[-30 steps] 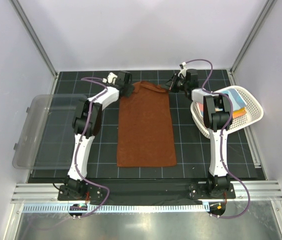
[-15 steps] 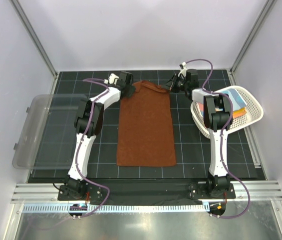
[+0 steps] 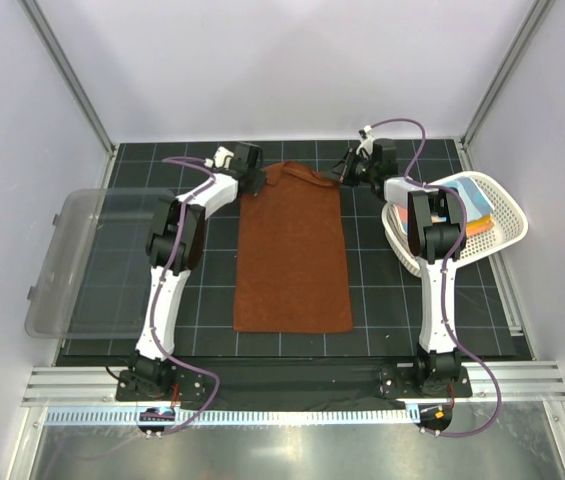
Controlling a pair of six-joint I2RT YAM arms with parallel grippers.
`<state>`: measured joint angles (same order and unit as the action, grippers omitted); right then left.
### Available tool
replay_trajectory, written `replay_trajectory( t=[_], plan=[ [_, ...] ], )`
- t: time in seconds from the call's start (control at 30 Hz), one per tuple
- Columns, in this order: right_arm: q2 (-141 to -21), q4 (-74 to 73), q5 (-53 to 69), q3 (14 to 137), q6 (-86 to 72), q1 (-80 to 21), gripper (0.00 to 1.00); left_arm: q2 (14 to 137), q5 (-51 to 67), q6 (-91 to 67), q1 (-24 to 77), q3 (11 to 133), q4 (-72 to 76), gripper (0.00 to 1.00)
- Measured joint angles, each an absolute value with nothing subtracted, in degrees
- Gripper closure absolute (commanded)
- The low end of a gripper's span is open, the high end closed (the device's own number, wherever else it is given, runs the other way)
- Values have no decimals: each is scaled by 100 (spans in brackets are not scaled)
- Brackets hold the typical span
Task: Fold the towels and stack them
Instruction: Fold the towel
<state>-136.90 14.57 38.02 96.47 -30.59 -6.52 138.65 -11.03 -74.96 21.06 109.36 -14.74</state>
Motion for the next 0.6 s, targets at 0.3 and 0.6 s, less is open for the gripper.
replay_trajectory(
  t=[0.3, 0.6],
  plan=[
    [-12938, 1166, 3918, 9080, -2954, -701, 99, 13072, -1085, -7089, 1959, 10197, -1417, 100],
    [-11303, 489, 3824, 7870, -2311, -1096, 99, 11727, -683, -6611, 1678, 8582, -1081, 100]
  ],
)
